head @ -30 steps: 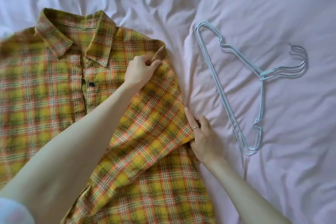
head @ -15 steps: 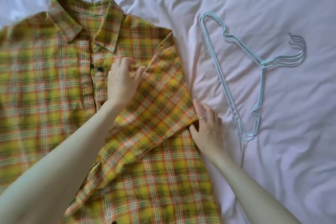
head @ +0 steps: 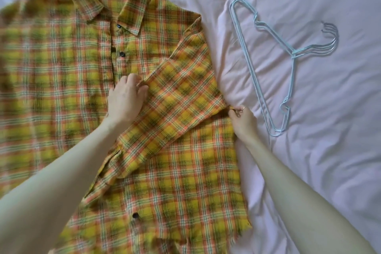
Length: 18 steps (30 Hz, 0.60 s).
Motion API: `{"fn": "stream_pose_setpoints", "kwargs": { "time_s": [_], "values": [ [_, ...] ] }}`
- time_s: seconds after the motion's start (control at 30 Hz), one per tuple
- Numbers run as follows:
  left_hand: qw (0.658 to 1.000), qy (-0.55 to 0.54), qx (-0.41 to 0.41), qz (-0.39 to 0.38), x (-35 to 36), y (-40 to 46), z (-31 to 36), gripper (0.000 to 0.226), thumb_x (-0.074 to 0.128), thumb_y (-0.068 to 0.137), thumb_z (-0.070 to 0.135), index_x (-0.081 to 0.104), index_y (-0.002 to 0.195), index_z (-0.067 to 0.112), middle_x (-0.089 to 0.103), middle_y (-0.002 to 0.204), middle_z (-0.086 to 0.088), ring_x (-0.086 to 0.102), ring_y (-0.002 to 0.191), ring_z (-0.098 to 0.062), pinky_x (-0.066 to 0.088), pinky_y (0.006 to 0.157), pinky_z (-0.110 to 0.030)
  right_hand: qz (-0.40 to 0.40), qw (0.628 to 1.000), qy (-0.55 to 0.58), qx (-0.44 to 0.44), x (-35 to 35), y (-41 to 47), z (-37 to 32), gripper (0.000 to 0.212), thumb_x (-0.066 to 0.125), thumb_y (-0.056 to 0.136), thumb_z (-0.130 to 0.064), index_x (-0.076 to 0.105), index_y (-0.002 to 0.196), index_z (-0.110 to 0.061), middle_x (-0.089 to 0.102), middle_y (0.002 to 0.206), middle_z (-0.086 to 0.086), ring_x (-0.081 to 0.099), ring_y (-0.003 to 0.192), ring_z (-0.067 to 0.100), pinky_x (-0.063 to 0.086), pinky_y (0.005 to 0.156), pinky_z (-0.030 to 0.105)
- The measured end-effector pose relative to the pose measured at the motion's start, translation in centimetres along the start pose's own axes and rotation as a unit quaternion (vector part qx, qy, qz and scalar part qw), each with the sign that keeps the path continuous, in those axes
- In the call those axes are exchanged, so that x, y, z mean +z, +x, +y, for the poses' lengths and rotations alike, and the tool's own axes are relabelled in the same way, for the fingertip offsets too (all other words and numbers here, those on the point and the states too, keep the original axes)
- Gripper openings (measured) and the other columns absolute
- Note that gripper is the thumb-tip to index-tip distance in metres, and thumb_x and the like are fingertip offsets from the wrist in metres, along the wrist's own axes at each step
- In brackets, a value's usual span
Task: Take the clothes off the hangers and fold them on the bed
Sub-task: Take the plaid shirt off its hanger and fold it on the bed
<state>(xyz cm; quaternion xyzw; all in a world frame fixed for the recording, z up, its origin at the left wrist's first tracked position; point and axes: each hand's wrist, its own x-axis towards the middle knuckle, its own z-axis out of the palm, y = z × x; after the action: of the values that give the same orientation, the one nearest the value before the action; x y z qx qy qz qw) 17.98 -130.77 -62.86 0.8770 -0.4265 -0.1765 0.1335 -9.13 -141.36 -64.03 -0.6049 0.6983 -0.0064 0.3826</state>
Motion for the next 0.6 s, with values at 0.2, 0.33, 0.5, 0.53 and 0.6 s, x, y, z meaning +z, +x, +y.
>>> {"fn": "stream_pose_setpoints", "kwargs": {
  "time_s": [0.2, 0.33, 0.5, 0.53, 0.6],
  "values": [
    [0.997, 0.039, 0.065, 0.015, 1.6, -7.8, 0.5, 0.047, 0.054, 0.092, 0.024, 0.041, 0.136, 0.013, 0.038, 0.143, -0.014, 0.026, 0.137, -0.033, 0.017, 0.108, -0.055, -0.103, 0.981, 0.13, 0.103, -0.1, -4.0, 4.3, 0.055, 0.059, 0.087, -0.048, 0.063, 0.09, 0.006, 0.068, 0.091, 0.019, 0.063, 0.086, 0.023, 0.05, 0.08, 0.038],
    [0.993, 0.051, 0.105, -0.033, 3.1, -12.4, 0.9, 0.045, 0.05, 0.094, 0.021, 0.041, 0.138, 0.014, 0.033, 0.149, -0.015, 0.019, 0.142, -0.034, 0.011, 0.11, -0.061, -0.16, 0.949, 0.234, 0.139, -0.5, -5.9, 6.4, 0.019, 0.061, 0.09, -0.026, 0.064, 0.084, -0.008, 0.07, 0.083, 0.009, 0.065, 0.085, 0.026, 0.053, 0.083, 0.038],
    [0.987, 0.099, 0.1, -0.08, 3.9, -16.0, -0.4, 0.048, 0.047, 0.095, 0.03, 0.038, 0.141, 0.019, 0.024, 0.153, -0.017, 0.012, 0.143, -0.037, 0.004, 0.108, -0.066, -0.089, 0.984, 0.134, 0.074, -0.7, -6.7, 7.7, 0.047, 0.052, 0.092, -0.047, 0.064, 0.082, -0.003, 0.067, 0.086, 0.016, 0.063, 0.087, 0.029, 0.049, 0.083, 0.04],
    [0.983, 0.116, 0.108, -0.091, 4.0, -16.5, -0.9, 0.05, 0.048, 0.095, 0.032, 0.037, 0.141, 0.019, 0.023, 0.153, -0.017, 0.012, 0.143, -0.038, 0.003, 0.107, -0.067, -0.103, 0.984, 0.124, 0.076, -0.6, -7.1, 7.8, 0.052, 0.05, 0.092, -0.05, 0.066, 0.086, -0.001, 0.068, 0.09, 0.018, 0.064, 0.089, 0.029, 0.049, 0.086, 0.041],
    [0.975, 0.148, 0.119, -0.114, 3.9, -17.7, -1.6, 0.054, 0.048, 0.093, 0.038, 0.036, 0.143, 0.02, 0.021, 0.154, -0.017, 0.013, 0.143, -0.039, 0.005, 0.105, -0.069, -0.136, 0.984, 0.086, 0.076, -0.7, -8.4, 8.4, 0.052, 0.048, 0.09, -0.055, 0.062, 0.073, -0.008, 0.066, 0.076, 0.012, 0.061, 0.079, 0.027, 0.049, 0.076, 0.037]
  ]
}}
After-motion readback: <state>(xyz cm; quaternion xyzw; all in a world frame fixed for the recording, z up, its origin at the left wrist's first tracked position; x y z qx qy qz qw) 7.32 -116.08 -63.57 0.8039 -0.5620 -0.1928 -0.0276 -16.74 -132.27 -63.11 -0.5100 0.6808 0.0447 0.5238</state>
